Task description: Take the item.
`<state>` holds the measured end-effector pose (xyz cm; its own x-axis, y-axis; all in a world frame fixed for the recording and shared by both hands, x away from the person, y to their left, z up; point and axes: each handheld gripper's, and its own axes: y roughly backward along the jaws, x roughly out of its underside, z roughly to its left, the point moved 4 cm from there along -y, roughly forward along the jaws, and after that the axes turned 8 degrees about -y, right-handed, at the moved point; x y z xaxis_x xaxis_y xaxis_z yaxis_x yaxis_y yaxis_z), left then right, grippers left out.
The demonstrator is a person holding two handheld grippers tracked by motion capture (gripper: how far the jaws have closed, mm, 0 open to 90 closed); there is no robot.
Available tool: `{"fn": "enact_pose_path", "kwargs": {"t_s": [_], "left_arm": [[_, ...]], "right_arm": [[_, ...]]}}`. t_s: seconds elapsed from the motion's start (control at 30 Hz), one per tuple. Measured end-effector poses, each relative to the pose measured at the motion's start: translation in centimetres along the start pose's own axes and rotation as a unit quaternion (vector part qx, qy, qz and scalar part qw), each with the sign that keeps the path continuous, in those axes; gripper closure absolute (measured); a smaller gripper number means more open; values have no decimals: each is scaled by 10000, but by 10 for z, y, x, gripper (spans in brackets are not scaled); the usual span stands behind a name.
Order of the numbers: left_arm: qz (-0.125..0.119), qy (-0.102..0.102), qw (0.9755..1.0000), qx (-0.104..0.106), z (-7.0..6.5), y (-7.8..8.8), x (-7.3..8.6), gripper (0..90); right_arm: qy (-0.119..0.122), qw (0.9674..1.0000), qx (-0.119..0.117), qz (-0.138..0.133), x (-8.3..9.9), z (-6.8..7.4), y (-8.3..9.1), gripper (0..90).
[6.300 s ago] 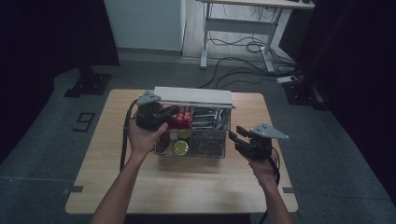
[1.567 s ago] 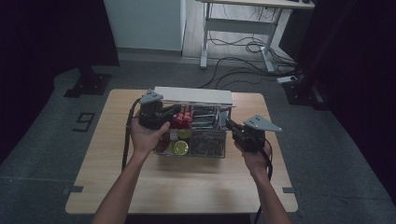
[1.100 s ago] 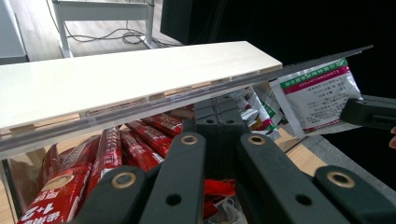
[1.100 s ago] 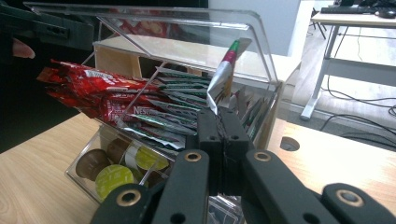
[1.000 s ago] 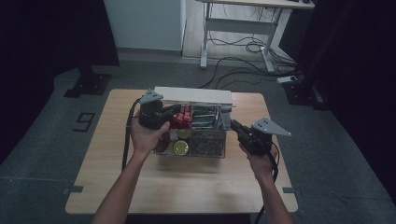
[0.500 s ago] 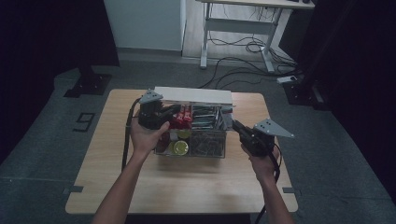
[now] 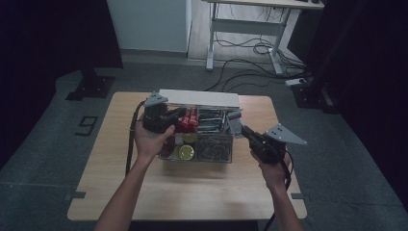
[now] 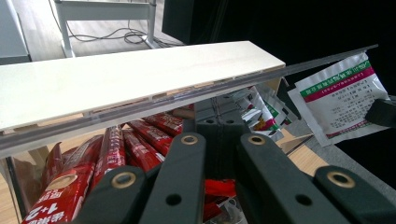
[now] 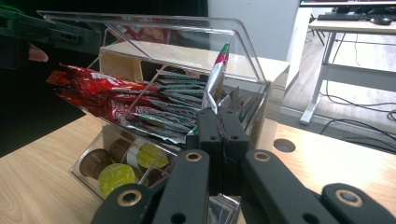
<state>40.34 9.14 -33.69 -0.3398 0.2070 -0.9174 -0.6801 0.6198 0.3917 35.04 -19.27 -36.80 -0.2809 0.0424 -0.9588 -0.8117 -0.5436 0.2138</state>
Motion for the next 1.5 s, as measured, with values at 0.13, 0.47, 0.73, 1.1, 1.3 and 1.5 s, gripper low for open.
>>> {"fn": "enact_pose_path", "kwargs": {"t_s": [0.13, 0.47, 0.73, 1.1, 1.3, 1.5], "left_arm": [[0, 3, 10000, -4, 0, 0, 0, 900], [3, 2, 10000, -5, -1, -1, 0, 900], [3, 0, 10000, -6, -1, -2, 0, 900], [6, 4, 10000, -4, -1, -2, 1, 900], [7, 6, 10000, 0, -1, -2, 1, 900], [9, 14, 10000, 2, -2, -2, 1, 900]], "right_arm": [[-52, 10000, -4, -16, 2, -2, 2, 893], [-107, 9998, 42, -156, 0, -8, 12, 894], [-144, 9997, 102, -174, 2, -14, 17, 894], [-184, 9995, 193, -139, 7, -22, 21, 894], [-222, 9994, 232, -92, 12, -27, 21, 894], [-288, 9993, 234, -42, 20, -30, 21, 893]]}}
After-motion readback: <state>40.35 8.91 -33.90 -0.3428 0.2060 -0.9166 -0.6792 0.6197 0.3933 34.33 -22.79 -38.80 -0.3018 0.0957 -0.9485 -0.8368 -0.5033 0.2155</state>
